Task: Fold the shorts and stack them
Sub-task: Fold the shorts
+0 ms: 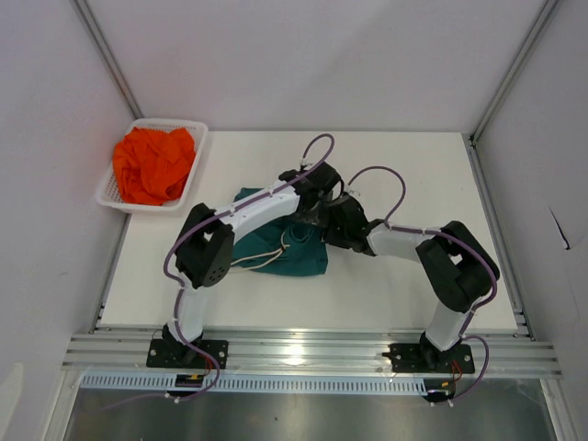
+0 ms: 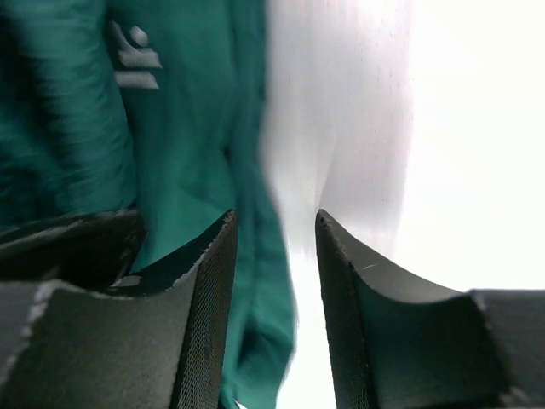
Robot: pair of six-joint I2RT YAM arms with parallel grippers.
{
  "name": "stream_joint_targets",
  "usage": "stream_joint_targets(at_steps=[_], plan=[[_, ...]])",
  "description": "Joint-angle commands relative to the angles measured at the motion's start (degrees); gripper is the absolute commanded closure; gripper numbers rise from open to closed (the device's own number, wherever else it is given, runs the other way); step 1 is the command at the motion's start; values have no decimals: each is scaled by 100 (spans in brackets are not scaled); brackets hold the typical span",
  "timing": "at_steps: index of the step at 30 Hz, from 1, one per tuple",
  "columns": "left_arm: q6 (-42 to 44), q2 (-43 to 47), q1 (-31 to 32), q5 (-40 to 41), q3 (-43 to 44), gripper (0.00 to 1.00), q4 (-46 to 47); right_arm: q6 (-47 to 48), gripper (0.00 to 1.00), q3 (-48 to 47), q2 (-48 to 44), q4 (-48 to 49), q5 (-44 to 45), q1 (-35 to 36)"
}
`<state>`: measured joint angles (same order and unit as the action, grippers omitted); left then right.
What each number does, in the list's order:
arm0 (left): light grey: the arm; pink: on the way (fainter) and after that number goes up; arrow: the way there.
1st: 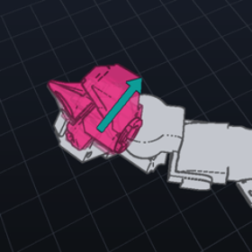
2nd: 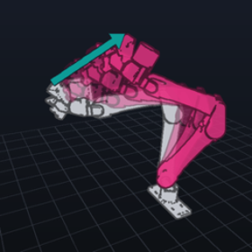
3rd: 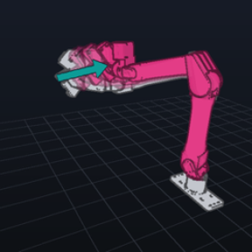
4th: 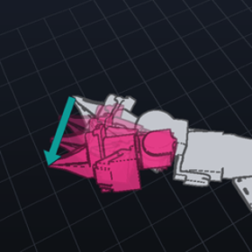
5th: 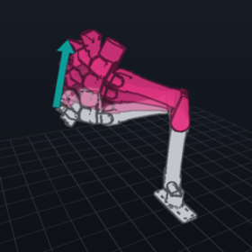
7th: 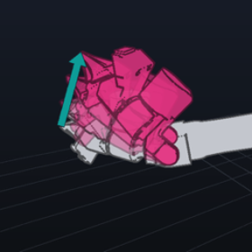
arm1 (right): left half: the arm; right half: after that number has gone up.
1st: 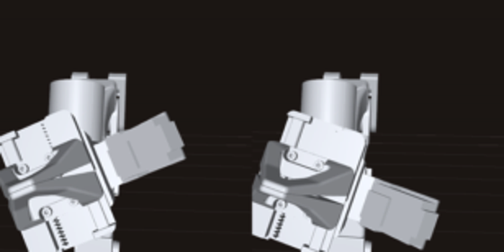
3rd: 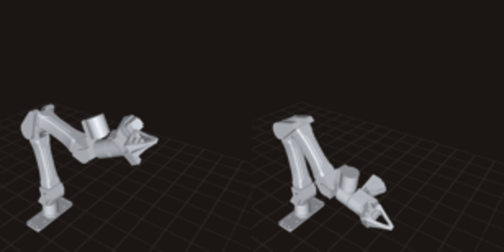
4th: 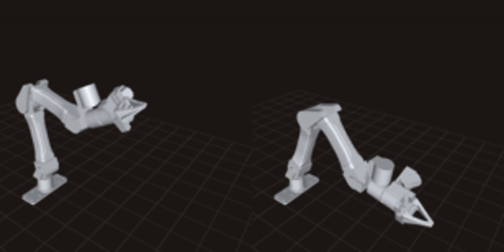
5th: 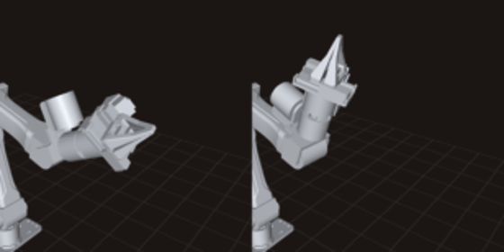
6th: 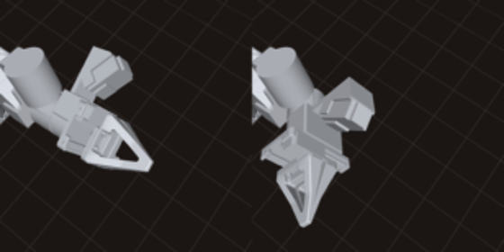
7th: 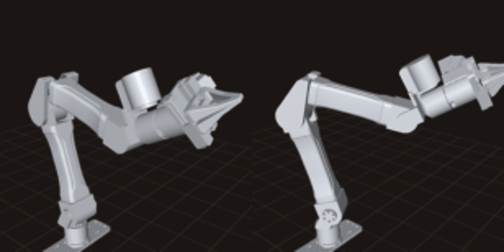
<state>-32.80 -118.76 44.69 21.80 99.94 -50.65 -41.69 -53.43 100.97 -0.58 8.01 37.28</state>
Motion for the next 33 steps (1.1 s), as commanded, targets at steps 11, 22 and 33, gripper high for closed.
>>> stream_joint_targets(at_steps=[11,22,33], plan=[[458,1769,-513,-1855,52,1,662,196,50,1018,-1034,-92,87,-282],[625,2462,-1006,-1839,-518,1,539,680,34,1002,-1897,410,-1037,-765],[520,2288,-576,-1038,-1425,2,618,821,36,-106,-571,927,-2426,-1275]])
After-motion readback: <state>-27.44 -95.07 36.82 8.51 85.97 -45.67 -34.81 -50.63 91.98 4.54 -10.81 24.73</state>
